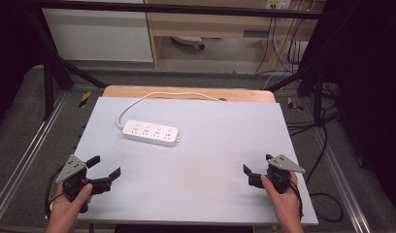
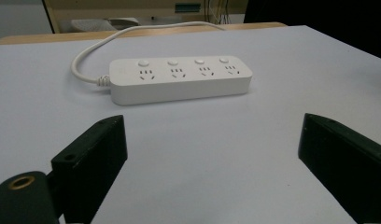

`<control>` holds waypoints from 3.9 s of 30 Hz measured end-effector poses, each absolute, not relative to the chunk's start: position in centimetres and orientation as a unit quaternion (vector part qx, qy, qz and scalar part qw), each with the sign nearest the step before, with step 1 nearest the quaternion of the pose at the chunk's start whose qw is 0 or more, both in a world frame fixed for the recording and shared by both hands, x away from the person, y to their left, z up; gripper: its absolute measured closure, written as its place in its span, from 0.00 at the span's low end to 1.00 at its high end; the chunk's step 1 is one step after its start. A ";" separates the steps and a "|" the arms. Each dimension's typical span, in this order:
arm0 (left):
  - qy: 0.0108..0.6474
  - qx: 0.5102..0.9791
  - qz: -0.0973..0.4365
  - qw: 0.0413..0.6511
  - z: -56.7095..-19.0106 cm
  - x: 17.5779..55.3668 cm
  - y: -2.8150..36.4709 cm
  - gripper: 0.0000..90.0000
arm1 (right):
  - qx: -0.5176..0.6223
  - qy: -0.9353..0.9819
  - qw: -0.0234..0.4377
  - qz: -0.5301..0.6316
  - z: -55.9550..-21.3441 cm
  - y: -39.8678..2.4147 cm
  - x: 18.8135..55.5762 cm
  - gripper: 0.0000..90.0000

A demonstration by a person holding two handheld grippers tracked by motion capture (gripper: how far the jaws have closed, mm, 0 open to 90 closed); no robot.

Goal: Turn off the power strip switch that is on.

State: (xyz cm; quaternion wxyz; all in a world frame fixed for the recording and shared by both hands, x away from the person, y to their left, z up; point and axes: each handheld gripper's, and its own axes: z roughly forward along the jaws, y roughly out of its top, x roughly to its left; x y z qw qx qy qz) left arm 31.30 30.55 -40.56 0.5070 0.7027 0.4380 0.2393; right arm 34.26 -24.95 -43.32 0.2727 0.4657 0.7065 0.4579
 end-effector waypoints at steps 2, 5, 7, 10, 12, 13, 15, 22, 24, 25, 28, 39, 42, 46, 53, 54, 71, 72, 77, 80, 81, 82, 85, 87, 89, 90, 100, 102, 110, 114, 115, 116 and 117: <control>0.436 0.703 0.240 0.508 -40.5 31.3 30.6 0.09 | 0.464 0.709 0.271 0.456 -43.4 -24.9 34.2 0.06; 0.438 0.700 0.240 0.510 -40.4 31.2 30.6 0.09 | 0.464 0.711 0.270 0.454 -43.3 -24.8 34.1 0.05; 0.436 0.699 0.242 0.514 -40.3 31.2 30.4 0.09 | 0.463 0.711 0.267 0.456 -43.2 -24.8 34.0 0.05; 0.434 0.698 0.243 0.515 -40.0 31.1 30.2 0.09 | 0.464 0.711 0.265 0.457 -43.1 -24.6 33.9 0.04; 0.433 0.698 0.244 0.515 -39.9 31.0 30.0 0.09 | 0.459 0.715 0.267 0.455 -42.9 -24.4 33.7 0.04; 0.430 0.699 0.249 0.514 -39.6 30.8 29.8 0.09 | 0.458 0.717 0.268 0.453 -42.8 -24.3 33.6 0.04; 0.425 0.701 0.247 0.517 -39.2 30.7 29.5 0.09 | 0.455 0.718 0.271 0.452 -42.7 -24.2 33.4 0.04; 0.422 0.699 0.236 0.526 -38.3 31.4 28.3 0.07 | 0.457 0.717 0.270 0.452 -42.8 -24.2 33.7 0.05; 0.423 0.701 0.237 0.524 -38.1 32.1 27.7 0.07 | 0.456 0.717 0.264 0.456 -42.8 -24.2 33.8 0.06; 0.425 0.700 0.238 0.522 -38.0 32.6 27.5 0.07 | 0.455 0.718 0.264 0.456 -42.8 -24.1 33.9 0.06; 0.426 0.705 0.244 0.511 -37.8 34.2 26.6 0.08 | 0.453 0.717 0.263 0.459 -42.7 -24.1 34.0 0.06; 0.436 0.697 0.250 0.511 -36.6 41.5 23.4 0.09 | 0.443 0.716 0.256 0.474 -42.2 -24.0 33.8 0.05; 0.431 0.698 0.257 0.511 -36.1 42.8 22.4 0.09 | 0.441 0.720 0.255 0.471 -42.4 -24.1 33.8 0.05; 0.430 0.699 0.259 0.509 -35.7 44.1 21.6 0.09 | 0.440 0.725 0.247 0.469 -42.6 -24.0 34.0 0.05; 0.448 0.698 0.241 0.505 -36.2 45.4 21.1 0.10 | 0.438 0.732 0.255 0.455 -42.9 -23.5 34.4 0.05; 0.450 0.698 0.244 0.501 -36.4 45.6 21.1 0.11 | 0.433 0.735 0.261 0.451 -42.8 -23.3 34.4 0.05; 0.492 0.698 0.250 0.456 -40.0 50.5 21.2 0.14 | 0.423 0.751 0.246 0.444 -43.3 -22.9 34.2 0.04; 0.492 0.699 0.253 0.453 -40.1 50.7 21.1 0.14 | 0.424 0.750 0.245 0.444 -43.3 -23.0 34.3 0.04; 0.489 0.707 0.261 0.439 -40.6 51.8 20.8 0.16 | 0.426 0.751 0.242 0.442 -43.4 -23.1 34.3 0.04; 0.494 0.706 0.262 0.435 -40.9 52.2 20.9 0.18 | 0.427 0.751 0.240 0.442 -43.4 -23.2 34.3 0.04; 0.496 0.705 0.263 0.434 -41.0 52.2 20.9 0.20 | 0.426 0.751 0.241 0.442 -43.4 -23.2 34.3 0.04; 0.499 0.703 0.263 0.433 -41.1 52.3 20.9 0.21 | 0.428 0.751 0.240 0.442 -43.4 -23.3 34.3 0.04; 0.499 0.704 0.266 0.430 -41.1 52.3 21.0 0.26 | 0.430 0.750 0.238 0.442 -43.4 -23.3 34.4 0.04; 0.498 0.705 0.270 0.427 -41.1 52.3 21.1 0.35 | 0.431 0.749 0.237 0.444 -43.4 -23.3 34.4 0.05; 0.500 0.702 0.270 0.430 -41.1 52.3 21.1 0.41 | 0.429 0.751 0.236 0.443 -43.4 -23.3 34.4 0.05; 0.501 0.701 0.270 0.430 -41.1 52.3 21.1 0.41 | 0.429 0.751 0.236 0.443 -43.4 -23.3 34.4 0.05; 0.494 0.708 0.282 0.418 -41.2 52.2 21.2 0.70 | 0.433 0.751 0.236 0.440 -43.4 -23.4 34.5 0.04; 0.493 0.708 0.283 0.420 -41.1 52.1 21.2 0.74 | 0.433 0.750 0.237 0.440 -43.4 -23.4 34.5 0.04; 0.500 0.709 0.265 0.421 -41.4 52.3 21.1 0.89 | 0.432 0.751 0.236 0.441 -43.4 -23.5 34.5 0.04; 0.502 0.711 0.254 0.422 -41.6 52.5 21.3 0.95 | 0.433 0.751 0.235 0.439 -43.5 -23.5 34.6 0.04; 0.503 0.712 0.253 0.420 -41.7 52.5 21.3 0.98 | 0.434 0.751 0.235 0.439 -43.5 -23.5 34.6 0.04; 0.505 0.712 0.250 0.420 -41.8 52.5 21.4 0.98 | 0.434 0.751 0.235 0.439 -43.5 -23.5 34.6 0.04; 0.507 0.711 0.247 0.420 -41.8 52.5 21.4 0.99 | 0.435 0.750 0.235 0.440 -43.5 -23.5 34.6 0.04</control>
